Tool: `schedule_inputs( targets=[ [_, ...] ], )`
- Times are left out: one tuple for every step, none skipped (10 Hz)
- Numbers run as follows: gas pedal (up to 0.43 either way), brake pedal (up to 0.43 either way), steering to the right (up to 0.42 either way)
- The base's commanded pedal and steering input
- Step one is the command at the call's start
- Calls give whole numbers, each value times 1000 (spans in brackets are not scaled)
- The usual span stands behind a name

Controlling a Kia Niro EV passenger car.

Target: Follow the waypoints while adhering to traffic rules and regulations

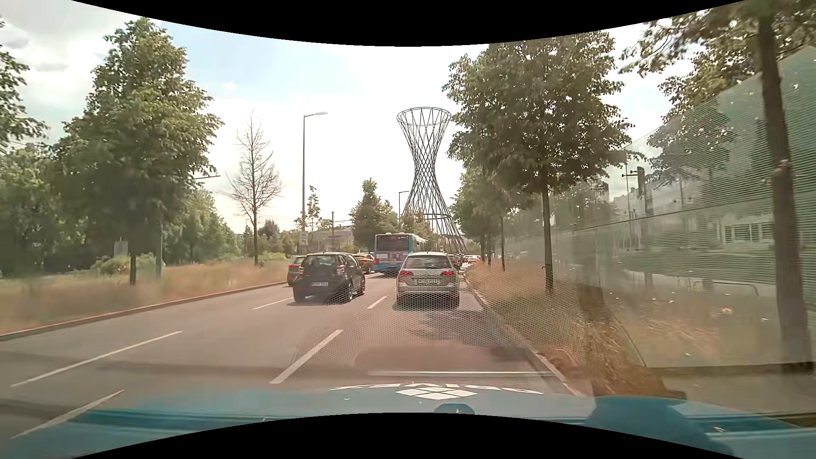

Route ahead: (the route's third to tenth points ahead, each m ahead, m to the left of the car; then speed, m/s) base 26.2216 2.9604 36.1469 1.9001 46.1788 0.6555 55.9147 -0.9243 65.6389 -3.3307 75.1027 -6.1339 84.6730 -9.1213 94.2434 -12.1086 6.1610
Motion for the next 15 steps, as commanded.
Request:
schedule_inputs(
  targets=[
    [268,0,15],
    [268,0,14],
    [260,0,14],
    [260,0,14],
    [248,0,14],
    [220,0,14],
    [197,0,13],
    [189,0,14],
    [177,0,14],
    [157,0,14],
    [157,0,15],
    [157,0,16],
    [157,0,16],
    [157,0,17],
    [157,0,17]
  ],
)
